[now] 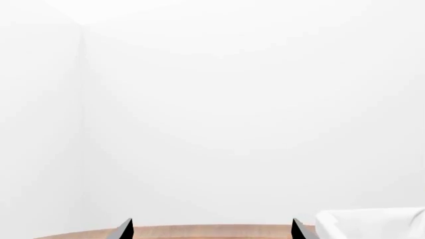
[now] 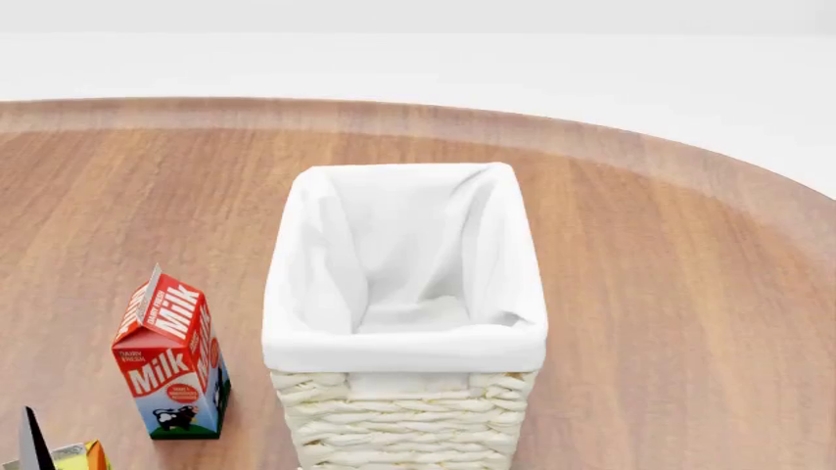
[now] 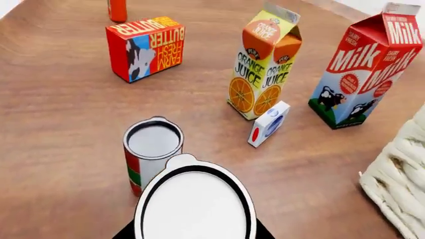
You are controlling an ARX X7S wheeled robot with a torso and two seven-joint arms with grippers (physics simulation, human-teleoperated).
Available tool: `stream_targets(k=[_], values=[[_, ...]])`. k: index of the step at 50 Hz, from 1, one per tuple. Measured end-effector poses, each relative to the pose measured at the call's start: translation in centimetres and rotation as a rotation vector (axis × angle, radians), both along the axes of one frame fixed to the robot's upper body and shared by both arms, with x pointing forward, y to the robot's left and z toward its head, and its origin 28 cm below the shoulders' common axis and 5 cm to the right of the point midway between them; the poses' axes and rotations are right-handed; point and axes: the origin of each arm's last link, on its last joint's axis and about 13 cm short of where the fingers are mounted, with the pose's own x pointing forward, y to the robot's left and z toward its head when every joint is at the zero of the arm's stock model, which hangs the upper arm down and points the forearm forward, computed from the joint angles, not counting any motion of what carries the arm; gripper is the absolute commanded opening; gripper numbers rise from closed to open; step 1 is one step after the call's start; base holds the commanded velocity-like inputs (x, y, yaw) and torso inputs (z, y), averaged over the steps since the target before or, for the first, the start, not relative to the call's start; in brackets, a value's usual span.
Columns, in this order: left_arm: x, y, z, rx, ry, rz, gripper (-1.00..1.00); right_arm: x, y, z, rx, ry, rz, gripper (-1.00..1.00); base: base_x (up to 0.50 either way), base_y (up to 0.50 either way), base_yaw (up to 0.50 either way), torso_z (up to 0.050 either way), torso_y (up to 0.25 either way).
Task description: Pick up the alphabet soup, and put it in the basket.
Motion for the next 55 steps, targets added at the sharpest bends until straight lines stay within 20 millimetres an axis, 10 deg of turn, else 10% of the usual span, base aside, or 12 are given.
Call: stream_targets(k=[55], values=[[0.1,0.0,-0.1,-0.002,-0.002,-0.002,1.00,-0.6,-1.5,6.7,0.547,-0.130,-0.148,-1.00,0.00,0.00,0.00,0.000,0.000]])
